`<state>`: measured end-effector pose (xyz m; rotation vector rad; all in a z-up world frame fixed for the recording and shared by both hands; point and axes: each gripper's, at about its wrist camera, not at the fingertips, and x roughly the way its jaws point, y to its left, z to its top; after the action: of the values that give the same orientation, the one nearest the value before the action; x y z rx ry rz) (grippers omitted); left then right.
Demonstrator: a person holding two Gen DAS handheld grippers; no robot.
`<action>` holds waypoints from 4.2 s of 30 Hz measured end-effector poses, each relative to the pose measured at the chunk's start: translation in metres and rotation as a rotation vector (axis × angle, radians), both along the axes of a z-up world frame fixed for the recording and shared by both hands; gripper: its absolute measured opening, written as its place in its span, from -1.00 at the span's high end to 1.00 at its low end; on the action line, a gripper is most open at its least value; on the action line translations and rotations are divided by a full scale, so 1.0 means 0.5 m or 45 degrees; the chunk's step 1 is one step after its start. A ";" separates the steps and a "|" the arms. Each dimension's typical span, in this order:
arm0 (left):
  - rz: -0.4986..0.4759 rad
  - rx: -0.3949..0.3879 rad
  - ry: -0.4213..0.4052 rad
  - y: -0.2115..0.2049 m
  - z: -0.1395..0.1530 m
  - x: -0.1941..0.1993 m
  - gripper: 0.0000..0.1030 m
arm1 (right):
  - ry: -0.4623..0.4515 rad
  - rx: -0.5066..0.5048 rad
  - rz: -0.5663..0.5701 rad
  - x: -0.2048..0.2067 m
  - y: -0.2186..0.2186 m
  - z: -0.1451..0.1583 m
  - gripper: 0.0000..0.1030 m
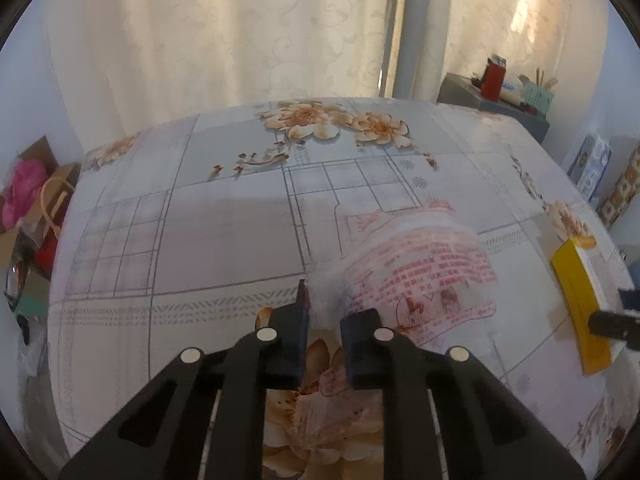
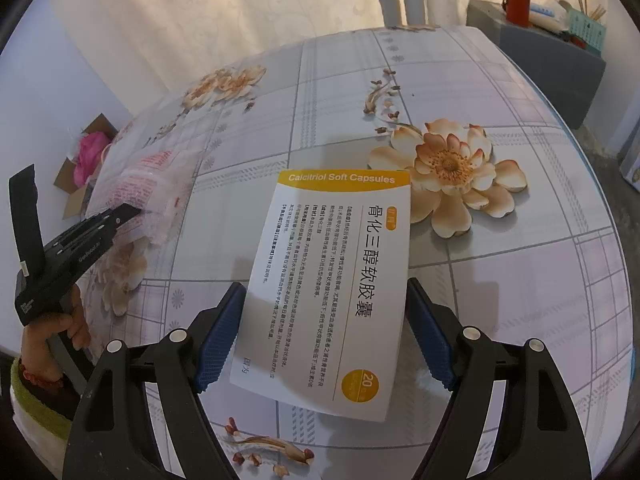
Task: Collect trash
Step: 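Grasp the clear red-printed plastic bag with the left gripper while the right holds the box, then carry the plastic bag and capsule box over the blue wastebasket with both grippers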
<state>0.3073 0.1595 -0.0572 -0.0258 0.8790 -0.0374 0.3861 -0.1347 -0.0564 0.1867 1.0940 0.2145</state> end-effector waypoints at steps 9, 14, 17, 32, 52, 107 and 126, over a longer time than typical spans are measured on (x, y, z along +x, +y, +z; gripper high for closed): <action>-0.022 -0.122 -0.001 -0.005 0.023 -0.078 0.89 | -0.003 0.024 -0.009 -0.016 -0.014 0.002 -0.44; -0.062 -0.172 -0.017 -0.012 0.042 -0.198 0.89 | 0.001 0.053 -0.008 -0.048 -0.025 0.004 -0.44; -0.072 -0.163 -0.023 -0.019 0.048 -0.273 0.89 | -0.005 0.057 -0.002 -0.083 -0.027 0.005 -0.44; -0.070 -0.081 -0.039 -0.070 0.037 -0.410 0.23 | -0.056 -0.023 0.032 -0.170 0.000 0.004 -0.44; -0.076 0.218 -0.114 -0.120 0.022 -0.394 0.85 | -0.074 -0.022 0.015 -0.188 -0.007 0.010 -0.42; -0.067 0.281 -0.276 -0.150 0.108 -0.429 0.87 | -0.180 0.068 -0.047 -0.252 -0.052 0.067 -0.42; -0.327 0.333 -0.440 -0.332 0.196 -0.413 0.87 | -0.279 0.192 -0.288 -0.370 -0.251 0.103 -0.42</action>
<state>0.1007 -0.0063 0.0409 0.3301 0.5317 -0.1618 0.2013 -0.2603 -0.0048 0.4099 0.8320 0.1112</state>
